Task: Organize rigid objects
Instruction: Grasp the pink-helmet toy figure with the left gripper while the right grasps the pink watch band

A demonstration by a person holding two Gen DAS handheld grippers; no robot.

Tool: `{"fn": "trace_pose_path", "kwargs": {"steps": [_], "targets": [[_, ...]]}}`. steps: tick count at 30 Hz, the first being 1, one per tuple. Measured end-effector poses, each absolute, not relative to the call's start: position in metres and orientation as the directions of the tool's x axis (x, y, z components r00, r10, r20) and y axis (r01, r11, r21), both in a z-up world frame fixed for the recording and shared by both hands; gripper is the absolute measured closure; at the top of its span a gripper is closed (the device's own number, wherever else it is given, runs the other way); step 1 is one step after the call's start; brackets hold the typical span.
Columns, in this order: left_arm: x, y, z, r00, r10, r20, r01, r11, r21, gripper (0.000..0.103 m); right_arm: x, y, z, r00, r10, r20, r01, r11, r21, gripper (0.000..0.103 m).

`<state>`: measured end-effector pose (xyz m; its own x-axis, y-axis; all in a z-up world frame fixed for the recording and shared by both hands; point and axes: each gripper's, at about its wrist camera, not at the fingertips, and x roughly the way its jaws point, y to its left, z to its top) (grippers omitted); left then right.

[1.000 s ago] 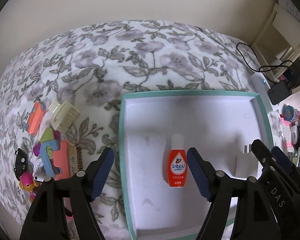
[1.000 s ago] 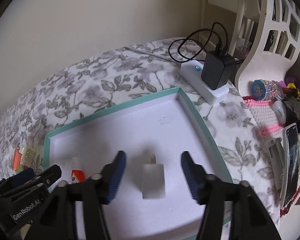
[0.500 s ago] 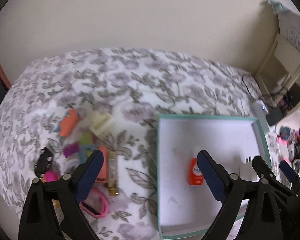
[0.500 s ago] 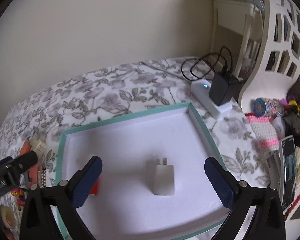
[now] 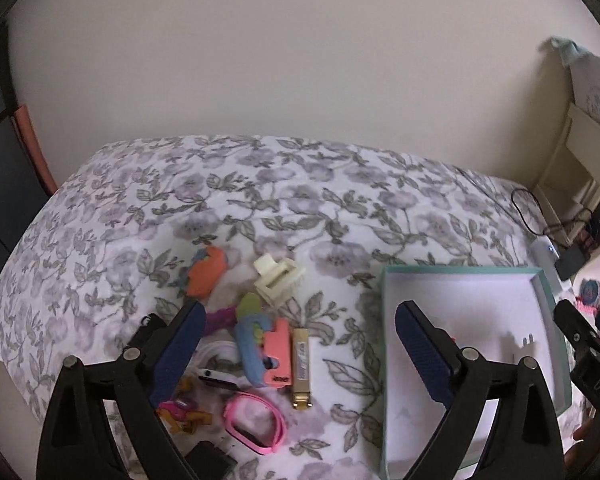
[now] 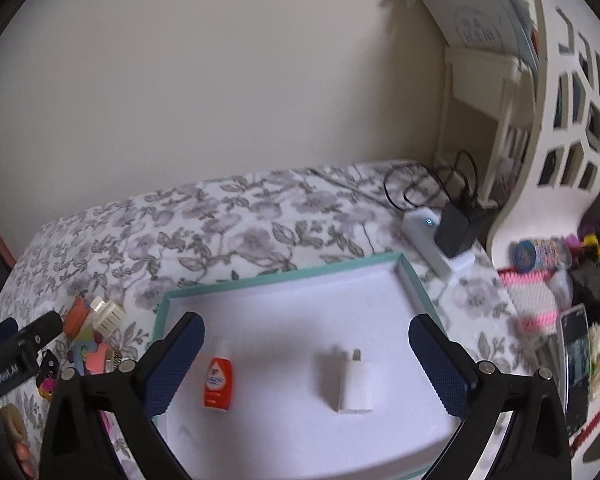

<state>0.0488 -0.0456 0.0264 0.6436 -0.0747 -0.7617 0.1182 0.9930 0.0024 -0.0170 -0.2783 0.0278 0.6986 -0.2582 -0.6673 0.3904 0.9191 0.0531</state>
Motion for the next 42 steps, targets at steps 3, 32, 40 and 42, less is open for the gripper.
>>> {"fn": "trace_pose_path", "kwargs": {"steps": [3, 32, 40, 42], "targets": [[0.050, -0.035, 0.028, 0.641, -0.071, -0.765, 0.101, 0.995, -0.008, 0.007, -0.016, -0.272, 0.035, 0.710, -0.277, -0.647, 0.395, 0.918, 0.040, 0.000], [0.065, 0.095, 0.014, 0.561, 0.031, -0.827, -0.104, 0.994, -0.033, 0.007, 0.019, -0.155, -0.007, 0.599, -0.081, -0.797, 0.155, 0.988, 0.017, 0.000], [0.062, 0.134, -0.027, 0.419, 0.008, -0.908, -0.164, 0.984, -0.067, 0.007, 0.032, -0.102, -0.042, 0.494, 0.025, -0.869, 0.059, 0.996, 0.061, 0.004], [0.062, 0.140, -0.037, 0.388, -0.009, -0.922, -0.184, 0.979, -0.087, 0.007, 0.034, -0.090, -0.051, 0.463, 0.031, -0.886, 0.036, 0.998, 0.053, 0.007]]}}
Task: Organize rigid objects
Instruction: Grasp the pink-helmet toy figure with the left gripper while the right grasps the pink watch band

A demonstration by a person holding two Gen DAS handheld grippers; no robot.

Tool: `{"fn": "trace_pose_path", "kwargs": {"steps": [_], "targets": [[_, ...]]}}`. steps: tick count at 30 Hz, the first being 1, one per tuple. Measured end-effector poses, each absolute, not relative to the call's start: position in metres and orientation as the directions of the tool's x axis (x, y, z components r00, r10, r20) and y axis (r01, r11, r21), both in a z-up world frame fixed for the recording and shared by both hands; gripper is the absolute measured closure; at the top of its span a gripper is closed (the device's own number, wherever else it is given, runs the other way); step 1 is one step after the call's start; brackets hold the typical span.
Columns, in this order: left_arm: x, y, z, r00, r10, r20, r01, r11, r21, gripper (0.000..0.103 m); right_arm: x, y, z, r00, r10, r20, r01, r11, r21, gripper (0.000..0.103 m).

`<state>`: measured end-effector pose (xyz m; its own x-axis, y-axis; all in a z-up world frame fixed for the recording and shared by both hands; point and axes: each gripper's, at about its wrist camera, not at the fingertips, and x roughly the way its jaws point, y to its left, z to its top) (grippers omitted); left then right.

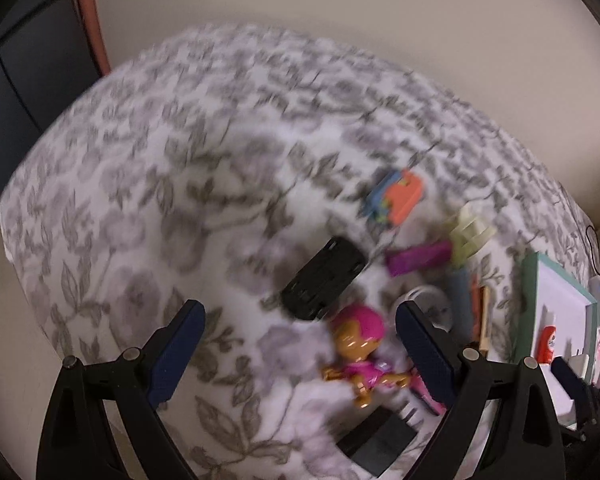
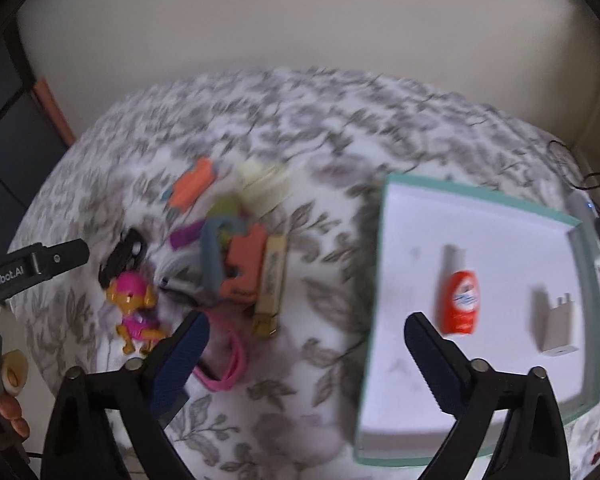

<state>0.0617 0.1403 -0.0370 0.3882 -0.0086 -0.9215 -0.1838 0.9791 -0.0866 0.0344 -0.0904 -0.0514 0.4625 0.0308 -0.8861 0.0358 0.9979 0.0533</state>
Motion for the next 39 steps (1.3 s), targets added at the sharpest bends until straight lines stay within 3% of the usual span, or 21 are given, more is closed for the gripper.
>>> {"fn": "trace_pose_path", "kwargs": {"steps": [4, 7, 22, 24, 31, 33, 36, 39], "targets": [[0.063, 0.150, -0.049, 0.352, -0.063, -0.934, -0.223, 0.963, -0.149, 0.007, 0.037, -0.076, -0.066, 0.418, 0.045, -0.907, 0.023, 0.998, 0.060, 0.007], [0.064, 0.145, -0.056, 0.322, -0.092, -0.942, -0.214, 0.962, -0.167, 0.007, 0.039, -0.069, -0.075, 0.389, 0.067, -0.919, 0.016, 0.997, 0.079, 0.014], [0.073, 0.115, -0.096, 0.194, -0.169, -0.966, -0.156, 0.967, -0.200, 0.008, 0.044, -0.036, -0.098, 0.343, 0.077, -0.936, -0.065, 0.996, 0.059, 0.025], [0.075, 0.111, -0.102, 0.179, -0.168, -0.969, -0.145, 0.970, -0.195, 0.020, 0.045, -0.034, -0.101, 0.343, 0.067, -0.937, -0.078, 0.996, 0.042, 0.031], [0.078, 0.099, -0.104, 0.181, -0.110, -0.977, -0.111, 0.985, -0.131, 0.024, 0.046, -0.029, -0.107, 0.334, 0.056, -0.941, -0.087, 0.996, 0.028, 0.036], [0.078, 0.097, -0.103, 0.190, -0.108, -0.976, -0.109, 0.986, -0.130, 0.037, 0.046, -0.027, -0.106, 0.334, 0.062, -0.941, -0.095, 0.995, 0.032, 0.043], [0.077, 0.096, -0.097, 0.208, -0.145, -0.967, -0.111, 0.979, -0.171, 0.058, 0.045, -0.027, -0.105, 0.331, 0.060, -0.942, -0.096, 0.995, 0.029, 0.044], [0.072, 0.097, -0.093, 0.210, -0.155, -0.965, -0.106, 0.978, -0.180, 0.058, 0.045, -0.031, -0.104, 0.324, 0.065, -0.944, -0.075, 0.996, 0.043, 0.044]]}}
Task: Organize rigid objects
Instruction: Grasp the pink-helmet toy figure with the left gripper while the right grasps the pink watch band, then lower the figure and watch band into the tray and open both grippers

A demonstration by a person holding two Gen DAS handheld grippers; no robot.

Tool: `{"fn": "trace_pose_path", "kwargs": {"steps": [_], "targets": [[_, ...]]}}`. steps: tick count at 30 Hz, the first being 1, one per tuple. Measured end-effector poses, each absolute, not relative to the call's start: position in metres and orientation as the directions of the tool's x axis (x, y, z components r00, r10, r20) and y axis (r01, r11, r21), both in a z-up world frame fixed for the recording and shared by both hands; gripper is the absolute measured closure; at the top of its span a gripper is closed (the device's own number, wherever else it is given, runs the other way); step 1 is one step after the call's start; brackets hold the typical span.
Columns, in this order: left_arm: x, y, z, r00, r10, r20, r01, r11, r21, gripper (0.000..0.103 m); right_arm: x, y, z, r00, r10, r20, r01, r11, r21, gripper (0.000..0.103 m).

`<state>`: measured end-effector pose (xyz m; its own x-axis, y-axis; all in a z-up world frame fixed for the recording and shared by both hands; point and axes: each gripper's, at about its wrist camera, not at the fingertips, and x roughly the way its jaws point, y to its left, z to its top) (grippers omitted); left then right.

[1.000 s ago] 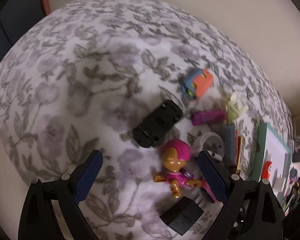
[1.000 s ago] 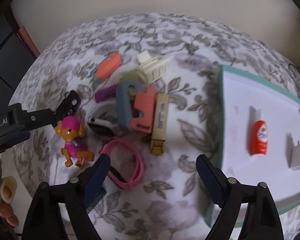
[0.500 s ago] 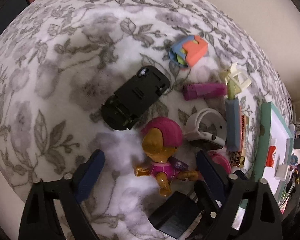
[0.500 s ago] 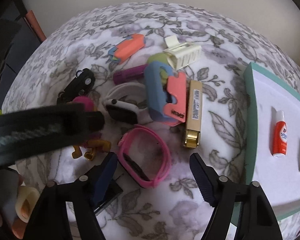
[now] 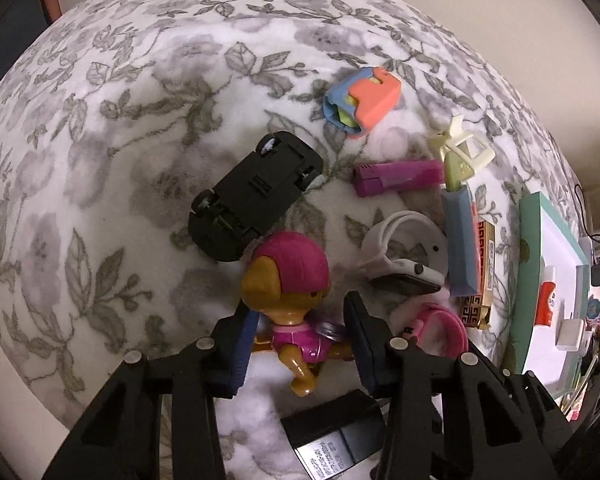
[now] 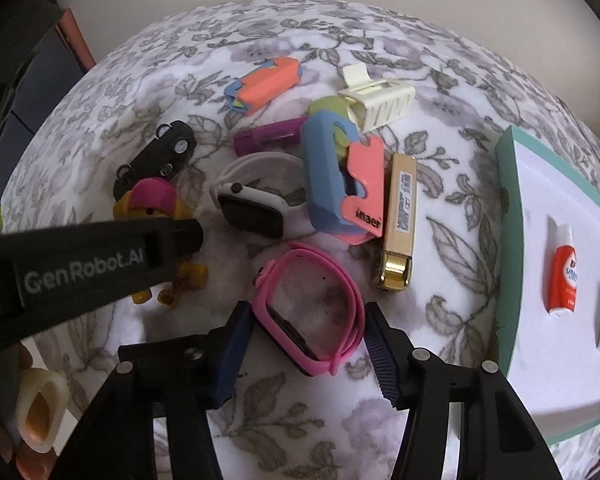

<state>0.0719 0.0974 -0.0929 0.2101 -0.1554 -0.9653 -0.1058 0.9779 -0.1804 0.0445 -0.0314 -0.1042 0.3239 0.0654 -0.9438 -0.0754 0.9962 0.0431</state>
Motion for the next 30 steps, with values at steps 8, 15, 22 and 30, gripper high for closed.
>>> {"fn": "trace_pose_path", "kwargs": {"steps": [8, 15, 22, 30], "targets": [[0.058, 0.093, -0.068, 0.268, -0.187, -0.945, -0.091, 0.972, -0.218, 0.058, 0.039, -0.067, -0.083, 0.334, 0.139, -0.932, 0.033, 0.987, 0.159, 0.044], [0.051, 0.075, -0.020, 0.377, -0.184, -0.908, -0.028, 0.977, -0.210, 0.058, 0.028, -0.098, -0.045, 0.406, 0.155, -0.901, 0.122, 0.968, 0.221, 0.044], [0.052, 0.031, 0.015, 0.418, -0.216, -0.882, 0.082, 0.976, -0.200, 0.058, 0.018, -0.137, -0.019, 0.428, 0.009, -0.904, 0.241, 0.963, 0.124, 0.044], [0.048, -0.037, 0.015, 0.361, -0.237, -0.902, 0.205, 0.964, -0.171, 0.058, 0.009, -0.213, -0.029, 0.375, 0.035, -0.926, 0.435, 0.876, 0.210, 0.044]]}}
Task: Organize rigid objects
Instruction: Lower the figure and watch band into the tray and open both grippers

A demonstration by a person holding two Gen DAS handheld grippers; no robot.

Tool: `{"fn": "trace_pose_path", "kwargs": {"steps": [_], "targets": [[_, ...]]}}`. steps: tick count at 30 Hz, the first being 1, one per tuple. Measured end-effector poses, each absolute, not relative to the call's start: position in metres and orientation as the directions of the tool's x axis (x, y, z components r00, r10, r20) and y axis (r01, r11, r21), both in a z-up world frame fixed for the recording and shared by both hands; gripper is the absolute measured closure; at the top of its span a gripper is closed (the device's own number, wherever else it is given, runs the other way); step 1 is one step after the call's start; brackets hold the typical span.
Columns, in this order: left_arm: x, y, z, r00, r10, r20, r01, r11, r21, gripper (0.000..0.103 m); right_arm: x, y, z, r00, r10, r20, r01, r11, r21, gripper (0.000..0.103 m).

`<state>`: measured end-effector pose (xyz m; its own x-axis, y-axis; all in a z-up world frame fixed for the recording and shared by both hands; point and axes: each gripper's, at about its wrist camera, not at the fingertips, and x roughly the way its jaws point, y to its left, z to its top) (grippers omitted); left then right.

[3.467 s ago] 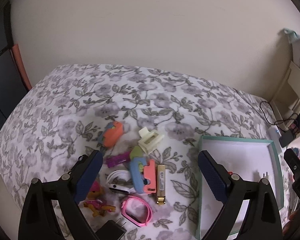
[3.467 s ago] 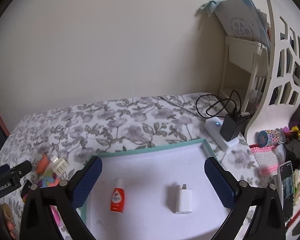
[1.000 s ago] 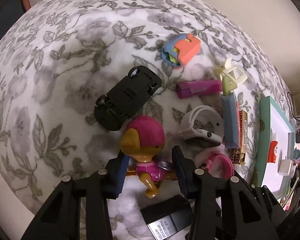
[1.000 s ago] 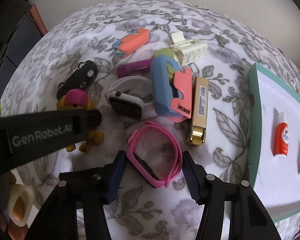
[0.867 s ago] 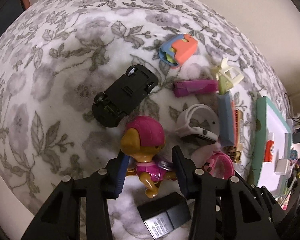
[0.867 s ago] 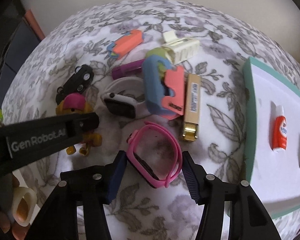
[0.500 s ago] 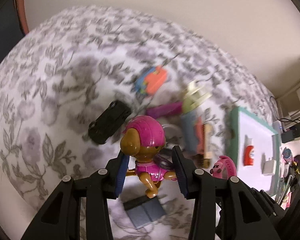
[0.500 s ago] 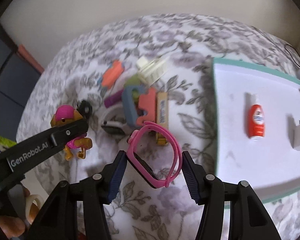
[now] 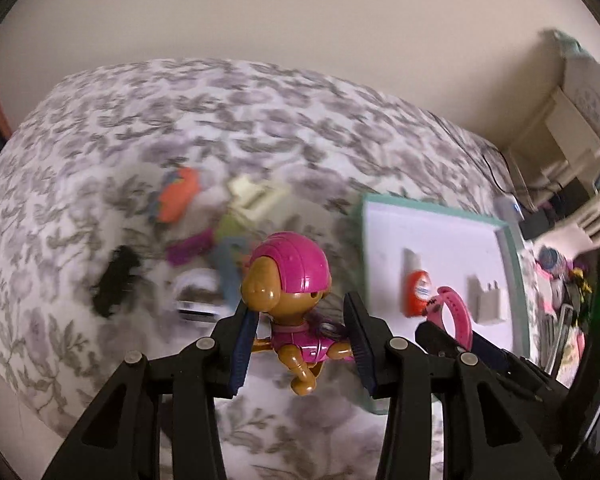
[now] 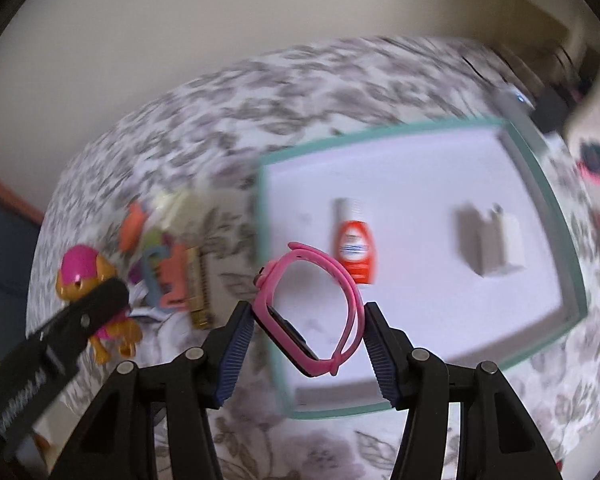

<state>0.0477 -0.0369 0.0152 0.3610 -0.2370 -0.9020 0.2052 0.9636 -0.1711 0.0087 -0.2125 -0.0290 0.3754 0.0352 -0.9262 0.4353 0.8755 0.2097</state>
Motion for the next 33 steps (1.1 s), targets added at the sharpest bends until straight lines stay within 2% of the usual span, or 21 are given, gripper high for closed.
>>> {"fn": "trace_pose_path", "kwargs": {"steps": [14, 19, 33], "targets": [[0.027, -0.134, -0.033, 0.257, -0.268, -0.929, 0.381, 0.911, -0.158, 0.058, -0.018, -0.302, -0.054, 0.276, -0.019, -0.961, 0.638, 0.751, 0.169, 0.044], [0.022, -0.147, -0.045, 0.240, -0.244, -0.940, 0.417, 0.900, -0.127, 0.058, -0.023, -0.317, -0.058, 0.261, -0.030, -0.965, 0.666, 0.729, 0.158, 0.044], [0.020, -0.149, -0.060, 0.190, -0.248, -0.950, 0.423, 0.894, -0.148, 0.057, -0.025, -0.322, -0.068, 0.218, -0.029, -0.976, 0.681, 0.721, 0.130, 0.043]]}}
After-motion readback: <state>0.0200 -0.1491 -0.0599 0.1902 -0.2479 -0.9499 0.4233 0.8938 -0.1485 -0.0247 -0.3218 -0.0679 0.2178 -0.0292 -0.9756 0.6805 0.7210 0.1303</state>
